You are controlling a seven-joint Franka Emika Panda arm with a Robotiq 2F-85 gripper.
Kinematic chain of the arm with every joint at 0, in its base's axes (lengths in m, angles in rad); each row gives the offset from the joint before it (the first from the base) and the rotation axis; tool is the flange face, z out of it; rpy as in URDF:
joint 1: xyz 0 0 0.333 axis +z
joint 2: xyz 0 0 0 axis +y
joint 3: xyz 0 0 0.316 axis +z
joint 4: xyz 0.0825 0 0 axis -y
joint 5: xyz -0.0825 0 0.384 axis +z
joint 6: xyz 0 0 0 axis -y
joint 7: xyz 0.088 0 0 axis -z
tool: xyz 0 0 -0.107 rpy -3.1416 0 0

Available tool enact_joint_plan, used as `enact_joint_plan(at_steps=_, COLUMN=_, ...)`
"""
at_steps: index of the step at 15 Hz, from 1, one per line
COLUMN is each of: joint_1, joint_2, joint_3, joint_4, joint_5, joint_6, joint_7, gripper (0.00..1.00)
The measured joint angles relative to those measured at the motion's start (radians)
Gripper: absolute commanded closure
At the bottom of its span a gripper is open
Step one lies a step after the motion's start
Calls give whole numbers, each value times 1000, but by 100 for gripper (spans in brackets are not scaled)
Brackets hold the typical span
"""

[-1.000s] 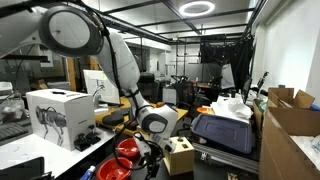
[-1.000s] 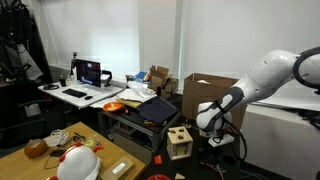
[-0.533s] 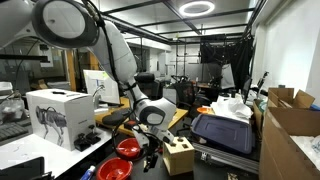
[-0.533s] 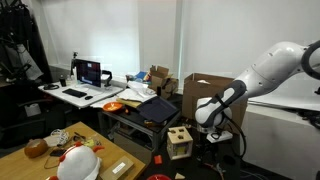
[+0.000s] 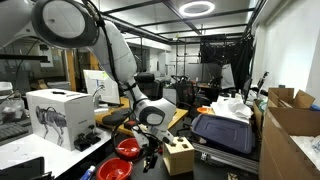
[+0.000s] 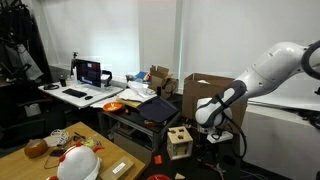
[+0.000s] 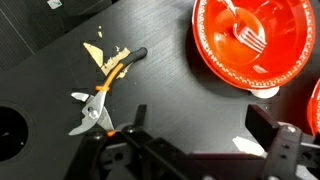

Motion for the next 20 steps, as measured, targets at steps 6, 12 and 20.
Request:
enact_joint_plan(at_steps=6, joint_1=0, joint_2=0, joint_3=0, joint_4=0, joint_5=0, joint_6=0, joint_7=0, gripper=0)
enact_joint_plan(at_steps=12, joint_1=0, joint_2=9, joint_3=-1, joint_4=5, joint_5=0, joint_6=3, joint_7=-3, gripper=0)
enact_joint_plan(at_steps=20, joint_1=-2, joint_2=83, joint_3=-50, joint_4=68, joint_5=-115, joint_6=63, joint_7=-49, gripper=0)
